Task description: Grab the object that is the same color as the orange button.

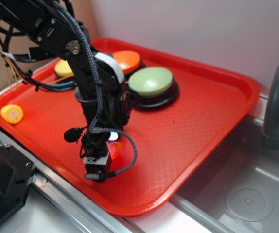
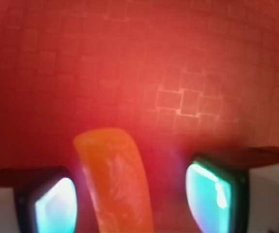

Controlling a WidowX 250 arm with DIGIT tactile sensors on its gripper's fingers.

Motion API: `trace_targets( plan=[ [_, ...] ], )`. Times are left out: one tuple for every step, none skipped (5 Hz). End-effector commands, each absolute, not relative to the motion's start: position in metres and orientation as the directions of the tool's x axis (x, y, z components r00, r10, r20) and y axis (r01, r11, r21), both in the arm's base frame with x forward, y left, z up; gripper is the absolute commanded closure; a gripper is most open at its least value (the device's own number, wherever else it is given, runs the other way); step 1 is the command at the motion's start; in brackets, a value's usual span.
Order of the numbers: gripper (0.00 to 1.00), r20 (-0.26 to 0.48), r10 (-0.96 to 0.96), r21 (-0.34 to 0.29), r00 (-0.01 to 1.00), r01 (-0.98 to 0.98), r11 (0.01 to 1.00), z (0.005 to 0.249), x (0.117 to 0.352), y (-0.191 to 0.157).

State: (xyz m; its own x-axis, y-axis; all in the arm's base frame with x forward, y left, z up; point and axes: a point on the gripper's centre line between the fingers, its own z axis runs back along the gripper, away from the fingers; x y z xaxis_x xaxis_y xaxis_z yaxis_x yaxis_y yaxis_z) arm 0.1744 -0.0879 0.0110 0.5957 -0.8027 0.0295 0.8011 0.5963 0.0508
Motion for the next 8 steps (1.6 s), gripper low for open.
trace_targets(
  plan=[
    [1.0,0.073,-0.791,0.05,0.607,0.79,0.611,0.013,0.178,-0.09],
    [1.0,0.111,-0.754,0.065,0.647,0.753,0.655,0.024,0.179,-0.088],
    [1.0,0.105,-0.631,0.056,0.769,0.629,0.775,0.05,0.184,-0.087],
    [1.0,0.108,-0.498,0.021,0.86,0.499,0.866,0.082,0.192,-0.087],
    [1.0,0.11,-0.345,0.023,0.932,0.344,0.939,0.125,0.199,-0.081],
    [1.0,0.165,-0.158,0.007,0.973,0.159,0.987,0.169,0.204,-0.059],
    [1.0,0.253,-0.028,0.018,0.967,0.024,1.0,0.196,0.203,-0.052],
    [1.0,0.211,0.03,0.036,0.977,-0.038,0.999,0.195,0.203,-0.048]
  ],
)
